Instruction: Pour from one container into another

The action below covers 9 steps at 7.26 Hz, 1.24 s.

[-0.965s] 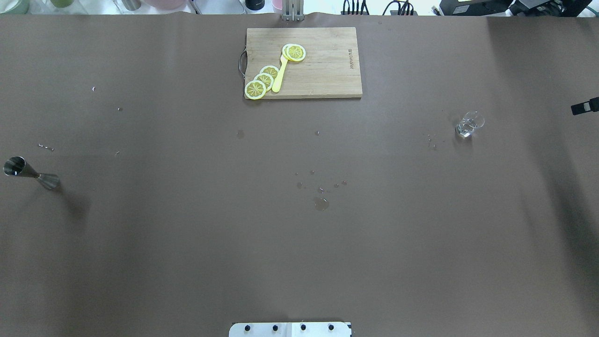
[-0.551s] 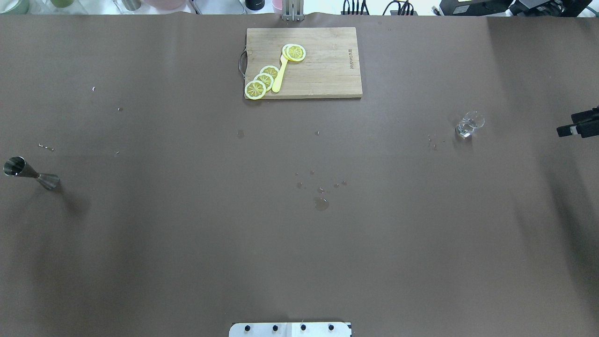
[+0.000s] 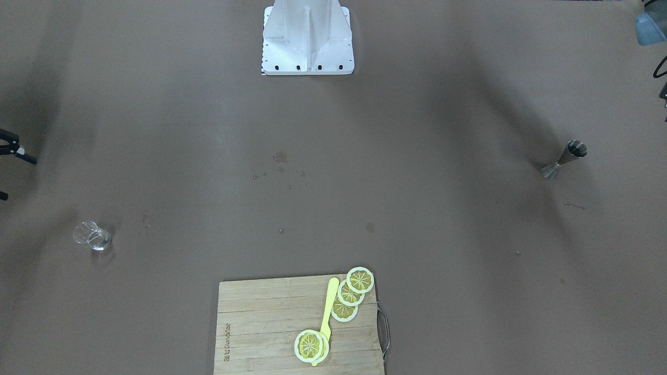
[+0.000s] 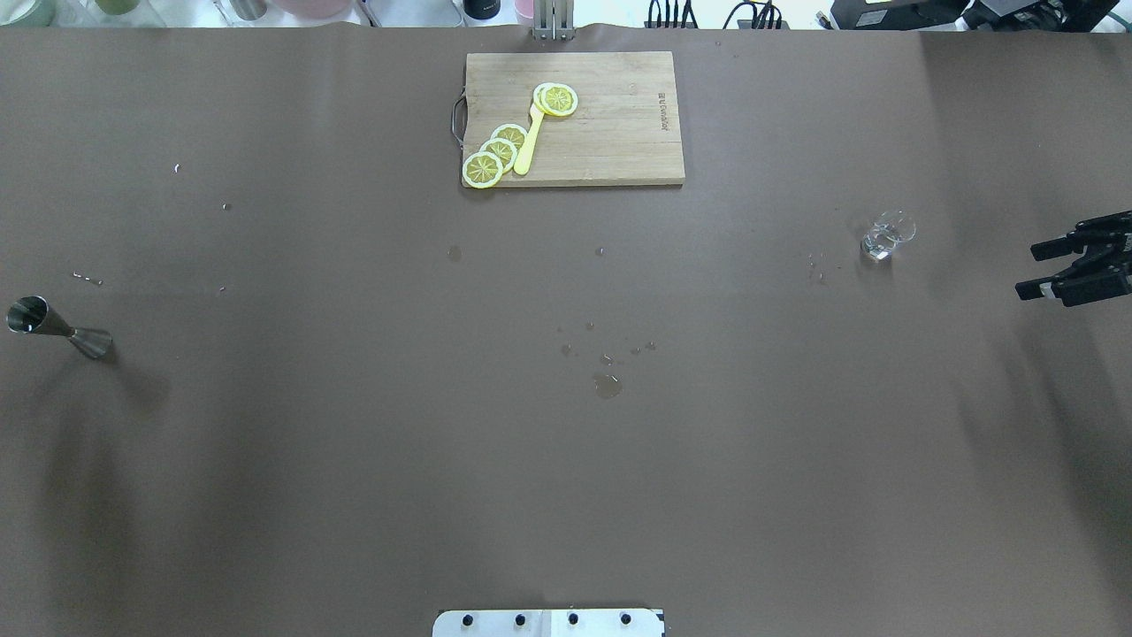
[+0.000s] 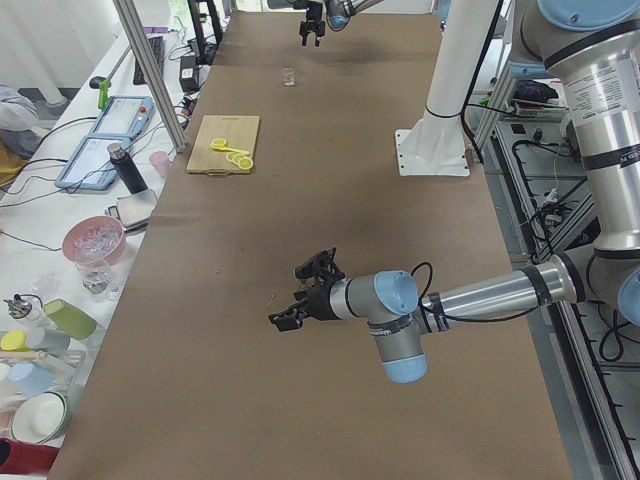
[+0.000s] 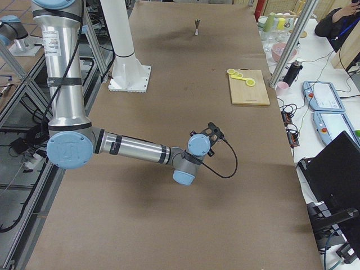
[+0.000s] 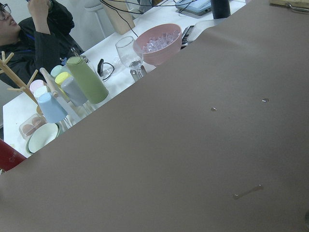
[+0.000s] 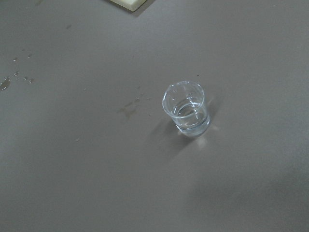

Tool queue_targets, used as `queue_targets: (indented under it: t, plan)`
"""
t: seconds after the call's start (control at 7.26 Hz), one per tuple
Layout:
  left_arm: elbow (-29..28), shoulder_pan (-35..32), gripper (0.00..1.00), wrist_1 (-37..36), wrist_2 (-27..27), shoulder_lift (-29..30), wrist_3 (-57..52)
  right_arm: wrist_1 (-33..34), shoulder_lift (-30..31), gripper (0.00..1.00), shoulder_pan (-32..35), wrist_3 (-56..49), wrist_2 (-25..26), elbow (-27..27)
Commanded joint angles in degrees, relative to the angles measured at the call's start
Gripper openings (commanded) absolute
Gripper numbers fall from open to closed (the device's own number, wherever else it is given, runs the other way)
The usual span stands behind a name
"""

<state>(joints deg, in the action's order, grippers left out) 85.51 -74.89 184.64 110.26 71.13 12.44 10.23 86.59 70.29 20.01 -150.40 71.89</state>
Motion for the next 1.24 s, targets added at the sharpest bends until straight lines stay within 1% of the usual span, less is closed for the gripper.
queue_targets:
  t: [0.0, 0.14, 0.28, 0.41, 0.55, 0.69, 0.83, 0.96, 1.1]
  plan:
    - [-4.4, 9.8, 0.98, 12.7, -14.8, 0.3, 9.1, -0.7, -0.3, 1.00, -0.2, 0.2, -0.2, 0.7]
    - [-5.3, 11.6, 0.98, 13.9, -16.8, 0.2, 9.6, -4.2, -0.4, 1.00, 0.0, -0.2, -0.2, 0.4]
    - [-5.3, 14.5, 0.98, 14.2, -19.6, 0.2, 9.5, -4.8, -0.5, 1.00, -0.1, -1.1, -0.3, -0.1]
    - [-5.3, 15.4, 0.98, 15.3, -20.9, 0.2, 9.5, -7.5, -0.5, 1.00, 0.4, -9.3, 0.1, -2.7]
    - [-5.0, 19.2, 0.98, 16.8, -24.0, 0.4, 9.6, -9.2, -0.7, 1.00, 0.9, -19.4, 0.8, -5.5]
    - [-5.0, 21.8, 0.98, 19.6, -27.4, 0.3, 9.9, -9.2, -2.6, 1.00, 1.2, -27.2, 0.8, -8.1]
    - [-5.0, 25.4, 0.98, 21.9, -31.6, 0.2, 10.7, -9.2, -4.7, 1.00, 1.4, -33.2, 0.8, -10.7]
    - [-5.0, 28.5, 0.98, 23.6, -33.8, -0.1, 13.9, -8.8, -7.4, 1.00, 1.7, -38.7, 0.8, -14.0]
    - [-5.1, 32.5, 0.98, 24.5, -38.2, -0.5, 17.8, -9.2, -9.9, 1.00, 2.3, -40.6, 0.5, -16.8]
